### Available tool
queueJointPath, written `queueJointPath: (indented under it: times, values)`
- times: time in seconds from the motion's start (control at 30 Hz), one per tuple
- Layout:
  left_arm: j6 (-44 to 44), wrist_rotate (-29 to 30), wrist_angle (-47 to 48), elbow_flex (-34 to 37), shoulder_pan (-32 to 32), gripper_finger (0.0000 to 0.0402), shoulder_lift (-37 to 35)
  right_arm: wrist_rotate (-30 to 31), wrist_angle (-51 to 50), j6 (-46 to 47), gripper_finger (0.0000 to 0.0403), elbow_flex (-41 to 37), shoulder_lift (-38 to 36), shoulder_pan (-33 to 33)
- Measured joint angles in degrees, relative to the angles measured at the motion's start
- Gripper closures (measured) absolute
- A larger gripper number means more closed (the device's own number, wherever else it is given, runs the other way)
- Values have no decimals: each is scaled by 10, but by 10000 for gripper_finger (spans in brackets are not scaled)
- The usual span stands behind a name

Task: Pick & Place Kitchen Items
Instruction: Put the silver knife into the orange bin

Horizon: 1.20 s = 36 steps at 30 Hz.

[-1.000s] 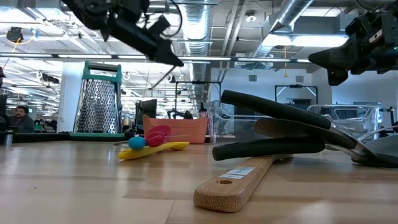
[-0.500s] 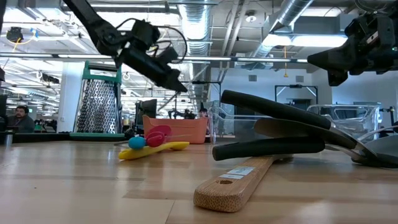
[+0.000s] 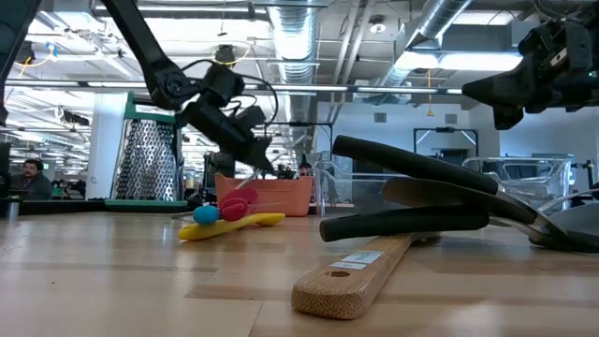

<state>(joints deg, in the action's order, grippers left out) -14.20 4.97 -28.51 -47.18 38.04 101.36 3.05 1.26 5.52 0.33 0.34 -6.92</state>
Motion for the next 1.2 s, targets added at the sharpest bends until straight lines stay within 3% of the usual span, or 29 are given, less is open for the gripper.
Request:
queueJointPath:
  times: [0.3,1.2]
  values:
    - [42,-4,-16,0,7,394,34,0,0,0,403,0,0,0]
    - [74,-4,2,0,9,385,35,0,0,1,403,0,0,0]
